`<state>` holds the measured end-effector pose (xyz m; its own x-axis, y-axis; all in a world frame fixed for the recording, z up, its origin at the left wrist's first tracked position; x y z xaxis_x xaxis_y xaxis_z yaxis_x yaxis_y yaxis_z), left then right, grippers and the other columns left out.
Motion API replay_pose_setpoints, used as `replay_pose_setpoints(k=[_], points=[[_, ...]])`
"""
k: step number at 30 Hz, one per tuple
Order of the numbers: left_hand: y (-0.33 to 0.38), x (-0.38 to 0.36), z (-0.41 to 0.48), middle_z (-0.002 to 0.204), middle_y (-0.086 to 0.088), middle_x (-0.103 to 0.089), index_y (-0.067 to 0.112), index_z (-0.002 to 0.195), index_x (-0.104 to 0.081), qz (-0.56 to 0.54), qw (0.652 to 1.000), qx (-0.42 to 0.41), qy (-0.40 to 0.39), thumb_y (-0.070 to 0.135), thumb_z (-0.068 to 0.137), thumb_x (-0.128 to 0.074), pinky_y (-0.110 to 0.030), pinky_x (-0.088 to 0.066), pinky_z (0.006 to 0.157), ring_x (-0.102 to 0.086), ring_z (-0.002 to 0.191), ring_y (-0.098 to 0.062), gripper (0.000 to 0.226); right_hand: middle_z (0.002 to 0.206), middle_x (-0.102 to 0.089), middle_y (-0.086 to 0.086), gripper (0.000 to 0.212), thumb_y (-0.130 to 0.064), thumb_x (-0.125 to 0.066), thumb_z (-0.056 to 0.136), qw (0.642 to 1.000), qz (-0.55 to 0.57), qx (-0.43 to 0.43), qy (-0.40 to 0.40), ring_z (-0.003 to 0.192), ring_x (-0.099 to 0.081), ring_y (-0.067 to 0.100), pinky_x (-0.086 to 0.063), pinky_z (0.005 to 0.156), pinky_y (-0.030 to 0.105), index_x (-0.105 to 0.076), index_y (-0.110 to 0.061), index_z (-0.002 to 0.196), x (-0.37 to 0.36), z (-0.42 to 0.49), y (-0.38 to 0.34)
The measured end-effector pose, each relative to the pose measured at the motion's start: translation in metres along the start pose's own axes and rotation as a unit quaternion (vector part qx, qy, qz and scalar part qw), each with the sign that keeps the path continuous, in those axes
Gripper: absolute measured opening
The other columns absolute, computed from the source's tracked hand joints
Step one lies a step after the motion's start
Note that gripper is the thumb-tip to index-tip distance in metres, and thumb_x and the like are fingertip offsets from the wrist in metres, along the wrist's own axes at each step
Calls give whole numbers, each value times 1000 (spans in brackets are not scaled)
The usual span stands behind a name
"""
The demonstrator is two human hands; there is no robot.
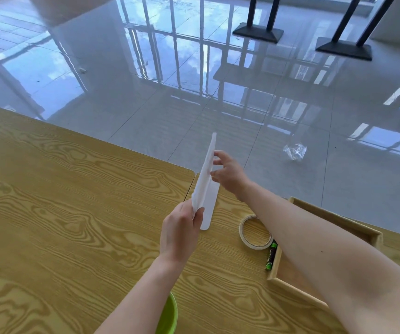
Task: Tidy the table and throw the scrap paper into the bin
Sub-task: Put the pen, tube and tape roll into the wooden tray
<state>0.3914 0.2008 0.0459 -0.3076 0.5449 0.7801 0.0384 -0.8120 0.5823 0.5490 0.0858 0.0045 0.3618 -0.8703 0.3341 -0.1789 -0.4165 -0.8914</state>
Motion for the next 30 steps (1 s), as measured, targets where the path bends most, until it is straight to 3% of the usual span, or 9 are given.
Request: replay_pose_setpoints(k=[5, 8, 12, 16, 18, 20, 25, 27, 30], points=[[-4, -2, -1, 61, 9, -48, 16, 73, -50, -1, 1000, 3, 10, 19, 91, -67, -21, -31, 47, -45, 51, -13, 25, 132, -55, 2, 64, 3, -51, 83, 1000, 3, -13, -8, 111, -60, 26, -54, 94, 48, -49, -34, 135, 0, -3, 1], [-7, -2, -3, 73, 12, -56, 15, 90, -61, -38, 999, 17, 9, 32, 93, -65, -26, -42, 52, -57, 62, -10, 18, 139, -48, 6, 66, -1, -59, 89, 999, 34, -29, -7, 115, -57, 26, -53, 97, 44, -38, -24, 147, 6, -15, 6], [-22, 0, -21, 106, 12, -57, 21, 129, -52, -71, 994, 85, 9, 61, 85, -61, -18, -40, 59, -61, 82, -5, 60, 123, -59, 6, 49, -11, -61, 93, 997, 50, -12, 56, 107, -62, 22, -57, 90, 38, -47, -13, 139, 51, -59, 26], [-32, 4, -63, 86, 13, -54, 21, 105, -59, -115, 974, 183, 61, 49, 80, -68, -14, -38, 57, -56, 70, -3, 38, 94, -69, -4, 26, -19, -65, 91, 986, -71, -16, 150, 87, -67, 13, -58, 80, 34, -64, -17, 117, 112, -130, 68], [-15, -6, -72, 76, 10, -56, 20, 90, -62, -110, 982, 151, 39, 24, 81, -73, -12, -37, 58, -55, 68, -3, 15, 86, -69, -10, 18, -21, -68, 89, 973, -148, -14, 177, 82, -65, 7, -52, 72, 22, -69, -20, 107, 129, -162, 83], [12, -27, -74, 75, 12, -58, 22, 87, -63, -93, 991, 93, -19, 14, 81, -73, -11, -38, 57, -55, 69, -2, 14, 84, -68, -11, 13, -22, -70, 88, 965, -198, -9, 171, 80, -64, 6, -51, 68, 19, -72, -19, 101, 132, -184, 93], [71, -112, -67, 113, -1, -49, 25, 134, -50, 75, 969, -65, -226, 24, 92, -60, -29, -52, 77, -55, 95, -16, 44, 85, -56, -7, 35, -37, -76, 81, 951, -290, 3, 105, 77, -55, 10, -51, 72, 28, -69, -19, 110, 108, -198, 105], [74, -133, -62, 119, -5, -45, 26, 135, -48, 139, 950, -78, -267, 27, 93, -60, -35, -52, 83, -53, 103, -22, 44, 92, -51, -6, 44, -48, -75, 77, 931, -356, 25, 79, 88, -50, 13, -51, 80, 31, -67, -20, 110, 94, -195, 104], [73, -146, -55, 117, -7, -46, 21, 115, -59, 184, 940, -97, -269, 30, 91, -63, -35, -52, 79, -51, 98, -24, 26, 112, -52, -2, 63, -63, -72, 68, 878, -474, 50, 37, 106, -42, 18, -48, 94, 35, -61, -20, 112, 76, -190, 102]])
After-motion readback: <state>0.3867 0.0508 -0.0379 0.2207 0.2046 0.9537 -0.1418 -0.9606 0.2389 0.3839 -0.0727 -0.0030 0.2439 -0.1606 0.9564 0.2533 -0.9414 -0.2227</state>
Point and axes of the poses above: each hand's wrist, its own z-axis towards the middle knuckle, its own x-axis out of the back of the hand, y = z × x, the point moved 9 cm from there along z, towards the middle knuckle
